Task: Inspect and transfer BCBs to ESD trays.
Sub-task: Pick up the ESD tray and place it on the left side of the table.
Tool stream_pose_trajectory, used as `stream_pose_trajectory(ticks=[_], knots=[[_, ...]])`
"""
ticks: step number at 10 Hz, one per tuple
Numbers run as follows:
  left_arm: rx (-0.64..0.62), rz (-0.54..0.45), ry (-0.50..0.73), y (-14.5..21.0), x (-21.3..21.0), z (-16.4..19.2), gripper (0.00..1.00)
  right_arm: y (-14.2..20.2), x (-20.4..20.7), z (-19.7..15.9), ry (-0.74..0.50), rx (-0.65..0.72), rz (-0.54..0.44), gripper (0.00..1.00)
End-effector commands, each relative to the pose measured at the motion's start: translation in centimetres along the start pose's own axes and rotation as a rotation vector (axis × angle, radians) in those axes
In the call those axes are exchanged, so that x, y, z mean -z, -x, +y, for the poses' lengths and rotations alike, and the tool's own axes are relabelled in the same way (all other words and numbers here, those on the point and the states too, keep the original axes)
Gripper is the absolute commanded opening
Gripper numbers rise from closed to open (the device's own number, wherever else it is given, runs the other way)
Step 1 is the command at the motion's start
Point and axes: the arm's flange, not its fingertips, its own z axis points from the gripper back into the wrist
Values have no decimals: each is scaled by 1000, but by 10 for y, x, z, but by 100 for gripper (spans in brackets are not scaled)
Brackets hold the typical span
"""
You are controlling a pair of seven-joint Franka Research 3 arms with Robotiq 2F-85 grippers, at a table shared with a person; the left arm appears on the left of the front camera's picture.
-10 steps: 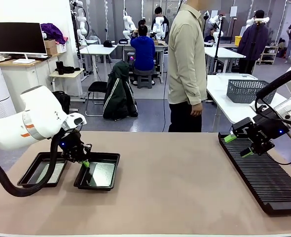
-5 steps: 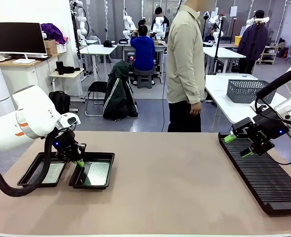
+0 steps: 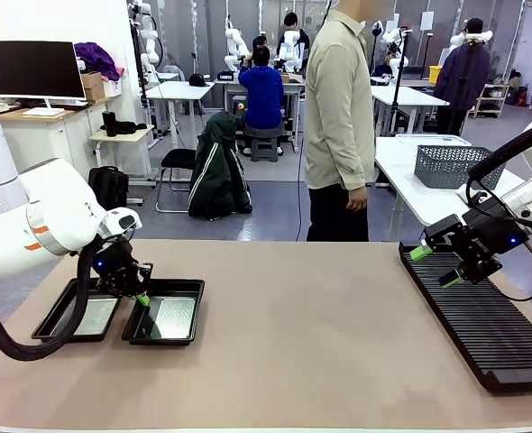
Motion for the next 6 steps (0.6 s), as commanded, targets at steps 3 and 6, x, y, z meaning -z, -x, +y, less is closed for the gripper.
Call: stream_pose_trajectory(ticks=[3,6], knots=[[11,-6,-19,-9,10,8,4,1,1,0,-7,8,-3,100],[-3,5,-11,-4,10,4,4,1,1,0,-7,8,-3,100]])
